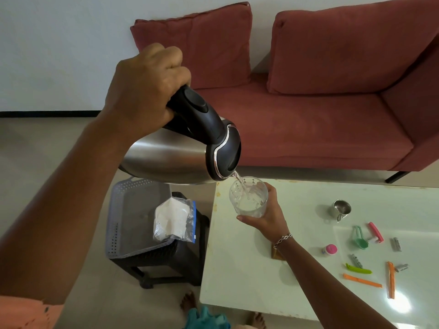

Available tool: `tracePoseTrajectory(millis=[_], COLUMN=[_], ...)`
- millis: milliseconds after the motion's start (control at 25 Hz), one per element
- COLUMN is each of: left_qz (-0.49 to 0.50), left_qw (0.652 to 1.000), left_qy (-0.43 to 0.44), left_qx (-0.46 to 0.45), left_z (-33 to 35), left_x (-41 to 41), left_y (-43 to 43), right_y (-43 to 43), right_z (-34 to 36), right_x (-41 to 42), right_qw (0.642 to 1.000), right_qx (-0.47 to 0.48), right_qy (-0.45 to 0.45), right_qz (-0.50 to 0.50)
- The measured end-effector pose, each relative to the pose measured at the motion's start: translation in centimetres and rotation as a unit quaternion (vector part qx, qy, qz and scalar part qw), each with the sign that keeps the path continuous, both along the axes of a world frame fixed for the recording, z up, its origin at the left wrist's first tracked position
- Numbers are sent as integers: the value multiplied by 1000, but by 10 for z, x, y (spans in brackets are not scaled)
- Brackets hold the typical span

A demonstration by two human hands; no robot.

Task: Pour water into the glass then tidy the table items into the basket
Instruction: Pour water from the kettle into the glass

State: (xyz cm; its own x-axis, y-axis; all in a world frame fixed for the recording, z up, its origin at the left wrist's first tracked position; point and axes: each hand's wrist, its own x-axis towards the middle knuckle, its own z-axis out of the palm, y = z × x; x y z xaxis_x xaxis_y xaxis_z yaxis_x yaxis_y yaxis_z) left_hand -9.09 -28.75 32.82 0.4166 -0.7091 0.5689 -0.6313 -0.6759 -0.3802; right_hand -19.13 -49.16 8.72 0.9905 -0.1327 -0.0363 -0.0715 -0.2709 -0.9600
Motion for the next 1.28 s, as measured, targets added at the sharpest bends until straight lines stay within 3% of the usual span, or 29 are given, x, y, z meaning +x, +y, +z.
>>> tracePoseTrajectory(millis=[1280], left_qz=[21], left_qw=[999], left_qy=[-11], left_qx=[28], left_z=[9], left_x=[-1], left_y=[1], right_y=[7], right_z=[5], right_x=[-1], right_qw=[1000], right_qx=[-5], right_qy=[7], right_qz=[17])
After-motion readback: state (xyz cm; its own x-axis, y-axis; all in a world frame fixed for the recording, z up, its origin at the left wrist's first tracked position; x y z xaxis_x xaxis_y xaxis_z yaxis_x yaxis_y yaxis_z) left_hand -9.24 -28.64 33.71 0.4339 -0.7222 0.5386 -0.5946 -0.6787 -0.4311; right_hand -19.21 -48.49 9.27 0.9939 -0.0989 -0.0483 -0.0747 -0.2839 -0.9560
